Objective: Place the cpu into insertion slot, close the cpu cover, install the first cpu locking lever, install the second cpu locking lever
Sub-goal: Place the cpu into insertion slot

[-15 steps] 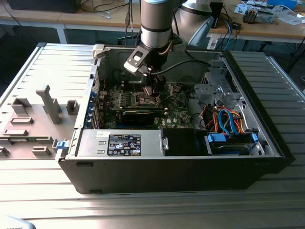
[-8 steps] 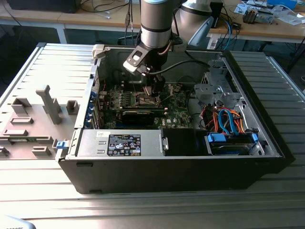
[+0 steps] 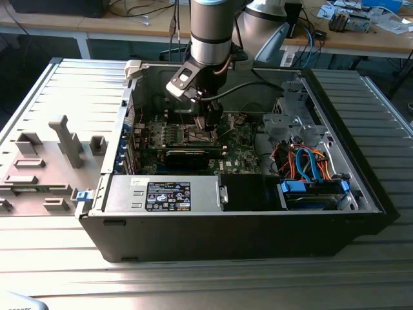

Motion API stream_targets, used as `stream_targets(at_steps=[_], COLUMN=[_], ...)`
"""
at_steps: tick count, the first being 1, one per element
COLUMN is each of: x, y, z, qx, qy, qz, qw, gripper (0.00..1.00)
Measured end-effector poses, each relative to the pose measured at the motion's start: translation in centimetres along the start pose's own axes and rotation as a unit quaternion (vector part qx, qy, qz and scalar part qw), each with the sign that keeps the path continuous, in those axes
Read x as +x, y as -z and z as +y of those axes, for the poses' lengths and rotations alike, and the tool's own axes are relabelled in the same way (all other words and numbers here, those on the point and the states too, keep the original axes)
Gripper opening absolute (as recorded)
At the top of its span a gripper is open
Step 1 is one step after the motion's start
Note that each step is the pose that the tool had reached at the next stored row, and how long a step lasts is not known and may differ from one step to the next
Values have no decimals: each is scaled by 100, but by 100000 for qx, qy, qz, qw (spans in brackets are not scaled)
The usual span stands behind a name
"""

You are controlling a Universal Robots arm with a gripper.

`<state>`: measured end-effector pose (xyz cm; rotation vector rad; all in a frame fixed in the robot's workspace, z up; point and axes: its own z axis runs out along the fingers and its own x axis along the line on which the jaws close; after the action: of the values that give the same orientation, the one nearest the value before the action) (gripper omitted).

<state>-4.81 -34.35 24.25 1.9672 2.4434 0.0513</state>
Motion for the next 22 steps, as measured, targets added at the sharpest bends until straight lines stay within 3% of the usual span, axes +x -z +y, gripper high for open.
stream_targets(at_steps=[22], x=[0], y=[0], z=[0], qx=[-78], qy=[-4579], qz=[-129], qw=[99895], gripper=[54])
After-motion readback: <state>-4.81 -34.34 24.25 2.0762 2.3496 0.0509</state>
